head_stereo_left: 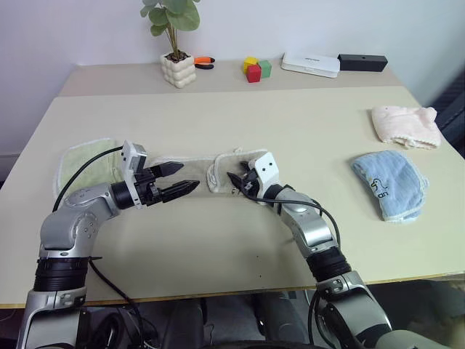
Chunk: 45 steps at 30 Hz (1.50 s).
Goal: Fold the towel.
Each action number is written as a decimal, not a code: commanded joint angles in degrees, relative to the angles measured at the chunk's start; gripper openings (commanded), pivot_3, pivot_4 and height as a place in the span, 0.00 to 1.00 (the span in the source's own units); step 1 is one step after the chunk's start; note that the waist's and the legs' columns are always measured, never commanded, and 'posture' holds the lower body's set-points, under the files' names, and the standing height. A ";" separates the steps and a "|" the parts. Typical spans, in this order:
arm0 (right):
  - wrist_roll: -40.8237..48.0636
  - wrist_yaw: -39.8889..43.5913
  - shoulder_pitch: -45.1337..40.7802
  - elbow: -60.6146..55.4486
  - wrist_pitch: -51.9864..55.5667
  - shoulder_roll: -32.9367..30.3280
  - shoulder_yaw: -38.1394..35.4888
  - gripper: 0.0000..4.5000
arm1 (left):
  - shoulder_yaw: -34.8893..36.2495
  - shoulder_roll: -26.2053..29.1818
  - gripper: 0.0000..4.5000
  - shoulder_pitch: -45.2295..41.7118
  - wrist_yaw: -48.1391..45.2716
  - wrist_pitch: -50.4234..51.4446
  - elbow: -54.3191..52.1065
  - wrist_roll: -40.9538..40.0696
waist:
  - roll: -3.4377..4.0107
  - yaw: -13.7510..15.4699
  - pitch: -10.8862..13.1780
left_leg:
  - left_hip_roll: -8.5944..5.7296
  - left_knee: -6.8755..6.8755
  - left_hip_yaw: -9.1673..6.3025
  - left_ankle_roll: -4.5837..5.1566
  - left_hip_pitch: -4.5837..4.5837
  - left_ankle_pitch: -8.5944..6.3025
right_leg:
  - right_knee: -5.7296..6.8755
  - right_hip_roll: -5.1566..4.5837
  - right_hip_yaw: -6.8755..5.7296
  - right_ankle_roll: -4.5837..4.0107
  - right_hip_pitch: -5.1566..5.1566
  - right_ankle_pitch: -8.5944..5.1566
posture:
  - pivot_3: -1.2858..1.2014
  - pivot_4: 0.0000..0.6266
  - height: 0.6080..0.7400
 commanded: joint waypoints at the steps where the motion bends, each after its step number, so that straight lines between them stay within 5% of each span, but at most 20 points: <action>1: 3.27 1.96 -1.87 -6.01 1.68 -2.27 -3.70 0.99 | 4.02 0.80 1.00 2.24 3.88 3.65 -4.70 -3.37 | 0.02 0.01 0.01 | 0.00 0.00 0.00 0.00 -0.01 0.00 | 0.00 0.00 0.00 0.00 0.00 0.00 | 0.52 0.24 1.00; 5: 5.64 6.72 -2.74 -9.54 2.29 -6.83 -5.46 0.99 | 8.48 -2.68 1.00 2.94 12.35 8.17 -7.53 -8.08 | 0.01 0.16 0.03 | -0.01 0.02 0.00 0.00 -0.02 0.00 | -0.01 -0.02 -0.01 0.00 0.01 0.00 | 0.52 0.24 1.00; 12: 21.21 26.18 0.64 -22.39 11.30 -21.55 -11.35 0.99 | 16.55 -16.63 1.00 6.65 38.48 16.72 -16.59 -20.28 | 0.02 1.08 0.06 | -0.02 0.03 -0.01 0.00 -0.06 -0.01 | -0.08 -0.06 -0.01 0.02 0.02 0.01 | 0.52 0.24 1.00; 19: 23.57 29.95 2.08 -24.05 11.79 -27.64 -13.27 0.99 | 17.14 -26.91 1.00 12.57 58.84 18.87 -21.66 -32.66 | -0.04 1.42 0.08 | -0.03 0.12 0.03 -0.01 -0.01 -0.01 | -0.09 -0.03 0.04 0.02 0.08 0.01 | 0.52 0.24 1.00; 31: 20.94 27.97 5.00 -23.56 9.52 -27.54 -12.07 0.99 | 15.31 -25.56 1.00 20.43 76.44 11.25 -23.83 -52.74 | -0.04 1.60 0.07 | -0.05 0.12 0.04 -0.03 -0.02 0.00 | -0.16 -0.03 0.06 -0.01 0.09 0.00 | 0.52 0.24 1.00; 37: 20.52 27.40 4.61 -23.37 9.66 -26.54 -11.21 0.99 | 14.99 -23.10 1.00 17.17 79.39 4.73 -17.01 -47.70 | -0.03 1.84 0.07 | -0.07 0.11 0.05 -0.04 -0.02 0.01 | -0.19 -0.03 0.06 -0.18 0.10 -0.10 | 0.52 0.24 1.00; 43: 19.62 26.43 3.29 -21.69 8.97 -27.15 -12.04 0.99 | 13.97 -22.32 1.00 10.85 80.51 4.98 -3.60 -50.84 | 0.06 2.15 -0.03 | -0.08 0.12 0.04 -0.04 0.03 0.01 | -0.21 -0.03 0.05 -0.16 0.17 -0.08 | 0.52 0.24 1.00; 45: 19.49 26.11 2.56 -21.10 8.66 -27.37 -12.54 1.00 | 14.08 -23.02 0.88 8.32 81.26 4.94 0.71 -53.10 | 0.25 2.31 -0.14 | -0.08 0.12 0.04 -0.05 0.07 0.01 | -0.20 -0.03 0.05 -0.16 0.22 -0.09 | 0.52 0.24 1.00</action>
